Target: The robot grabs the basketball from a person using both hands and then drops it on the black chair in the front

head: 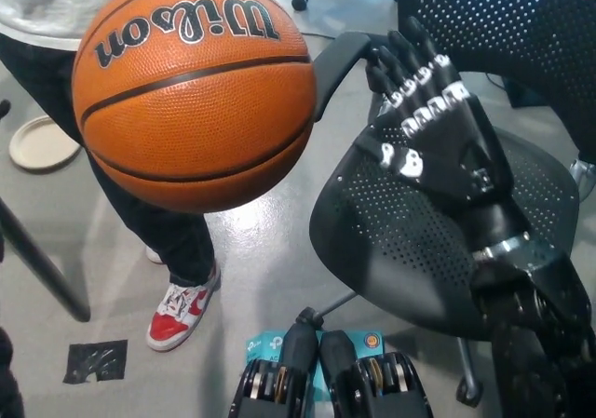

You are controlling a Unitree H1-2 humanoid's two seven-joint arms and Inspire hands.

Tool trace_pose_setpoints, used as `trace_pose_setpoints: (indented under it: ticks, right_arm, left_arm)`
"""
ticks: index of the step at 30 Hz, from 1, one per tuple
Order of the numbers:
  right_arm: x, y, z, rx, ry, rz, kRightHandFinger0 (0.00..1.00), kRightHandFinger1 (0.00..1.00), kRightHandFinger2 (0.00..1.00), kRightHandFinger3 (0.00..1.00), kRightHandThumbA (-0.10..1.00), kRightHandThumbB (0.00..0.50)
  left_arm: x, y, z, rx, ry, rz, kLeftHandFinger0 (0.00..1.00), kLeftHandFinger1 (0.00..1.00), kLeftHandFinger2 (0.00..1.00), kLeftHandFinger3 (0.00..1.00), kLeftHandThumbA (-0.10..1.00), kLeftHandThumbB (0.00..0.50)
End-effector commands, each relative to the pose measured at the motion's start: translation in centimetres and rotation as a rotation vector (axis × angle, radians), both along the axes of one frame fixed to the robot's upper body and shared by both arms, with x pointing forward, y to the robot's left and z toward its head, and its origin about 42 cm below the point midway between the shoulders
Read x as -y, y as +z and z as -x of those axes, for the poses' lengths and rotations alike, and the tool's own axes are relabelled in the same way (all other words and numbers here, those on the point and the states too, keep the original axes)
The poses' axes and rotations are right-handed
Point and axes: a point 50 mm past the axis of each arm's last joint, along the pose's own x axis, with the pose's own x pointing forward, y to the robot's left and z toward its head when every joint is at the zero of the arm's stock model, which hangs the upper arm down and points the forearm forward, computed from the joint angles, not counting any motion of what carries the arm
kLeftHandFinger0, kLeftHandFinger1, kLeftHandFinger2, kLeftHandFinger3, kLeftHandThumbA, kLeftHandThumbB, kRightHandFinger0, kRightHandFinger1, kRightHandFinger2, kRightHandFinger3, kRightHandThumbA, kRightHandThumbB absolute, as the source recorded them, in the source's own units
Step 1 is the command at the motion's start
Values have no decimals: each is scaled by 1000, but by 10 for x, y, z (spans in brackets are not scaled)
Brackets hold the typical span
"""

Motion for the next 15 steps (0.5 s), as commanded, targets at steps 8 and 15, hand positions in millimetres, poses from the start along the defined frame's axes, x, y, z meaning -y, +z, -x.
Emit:
trace_pose_setpoints:
  ticks: [8,15]
  right_arm:
    - [-37,26,-33,-2,131,-128,1000,1000,1000,1000,1000,466]
    - [-47,27,-44,-18,111,-98,1000,1000,1000,1000,1000,474]
  left_arm:
    - [22,22,-16,3,-56,8,1000,1000,1000,1000,1000,165]
    - [33,18,-15,-19,-79,-2,1000,1000,1000,1000,1000,150]
